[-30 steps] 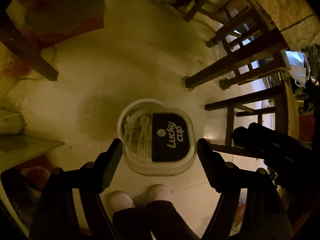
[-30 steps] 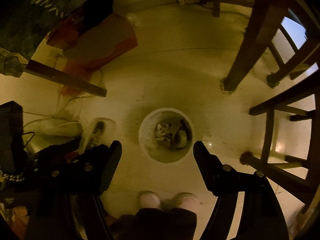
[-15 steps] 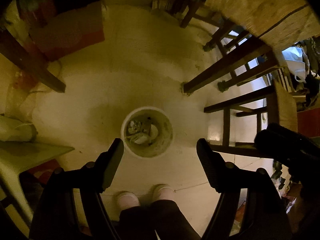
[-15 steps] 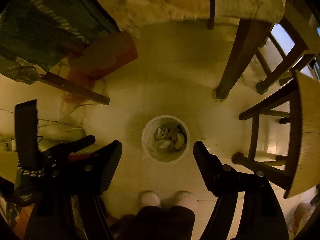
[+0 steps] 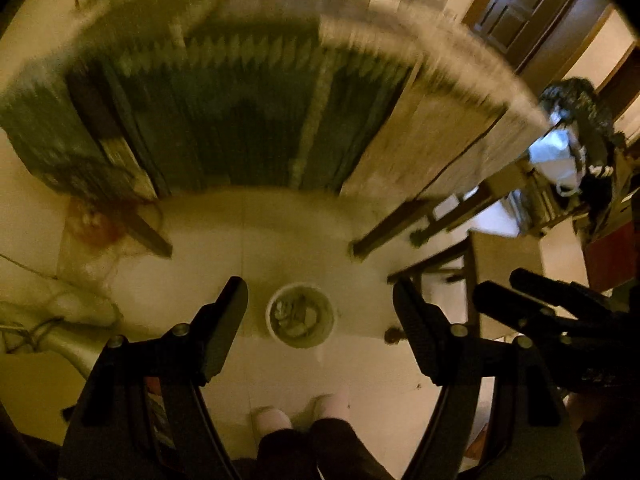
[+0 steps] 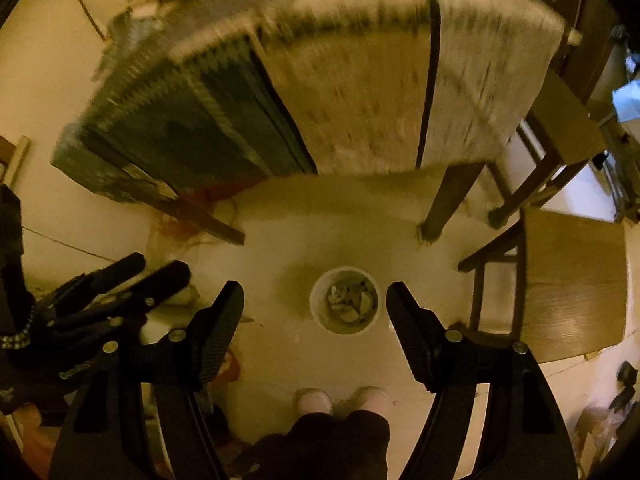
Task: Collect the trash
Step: 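Raise both tools from the bowl back toward the table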
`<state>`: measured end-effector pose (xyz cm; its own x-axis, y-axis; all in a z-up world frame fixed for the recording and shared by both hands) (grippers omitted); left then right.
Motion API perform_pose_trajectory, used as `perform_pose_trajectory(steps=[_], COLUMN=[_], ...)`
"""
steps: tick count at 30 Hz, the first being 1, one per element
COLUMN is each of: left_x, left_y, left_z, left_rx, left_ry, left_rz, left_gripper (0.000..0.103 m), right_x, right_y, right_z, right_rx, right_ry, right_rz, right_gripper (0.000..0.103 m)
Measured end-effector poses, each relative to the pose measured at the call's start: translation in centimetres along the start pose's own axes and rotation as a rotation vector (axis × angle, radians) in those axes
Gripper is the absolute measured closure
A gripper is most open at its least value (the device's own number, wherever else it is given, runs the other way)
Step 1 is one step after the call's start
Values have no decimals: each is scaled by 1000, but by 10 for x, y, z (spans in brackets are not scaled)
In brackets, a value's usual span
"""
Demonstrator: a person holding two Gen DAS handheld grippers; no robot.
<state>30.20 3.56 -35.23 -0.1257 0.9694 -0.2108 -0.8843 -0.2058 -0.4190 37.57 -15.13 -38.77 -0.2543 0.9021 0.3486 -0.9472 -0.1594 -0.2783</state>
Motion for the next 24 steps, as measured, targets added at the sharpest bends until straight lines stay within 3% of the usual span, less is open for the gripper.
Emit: perform_pose_trajectory(steps=[16, 24], left_x=[-17, -14], left_y=[-45, -46], left_z=[238, 326], left_rx=[-333, -506], left_ry=[44, 45], left_rz=[-73, -118], left_gripper=[29, 29], right_x=[92, 130], right_y=[-25, -18], right_z=[210, 294], right_rx=[-313, -493], right_ry=[13, 39], right_rz=[78, 138], right_gripper=[32, 32])
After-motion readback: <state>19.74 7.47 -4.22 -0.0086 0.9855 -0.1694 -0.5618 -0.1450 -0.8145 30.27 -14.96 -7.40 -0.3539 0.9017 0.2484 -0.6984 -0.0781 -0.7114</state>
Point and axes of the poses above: each gripper's, at about its wrist camera, not at the fingertips, and z roughly against the way its jaws point, x to its left, y to its underside, the point moved 1 cm from there along -z, roughly the way its jaws point
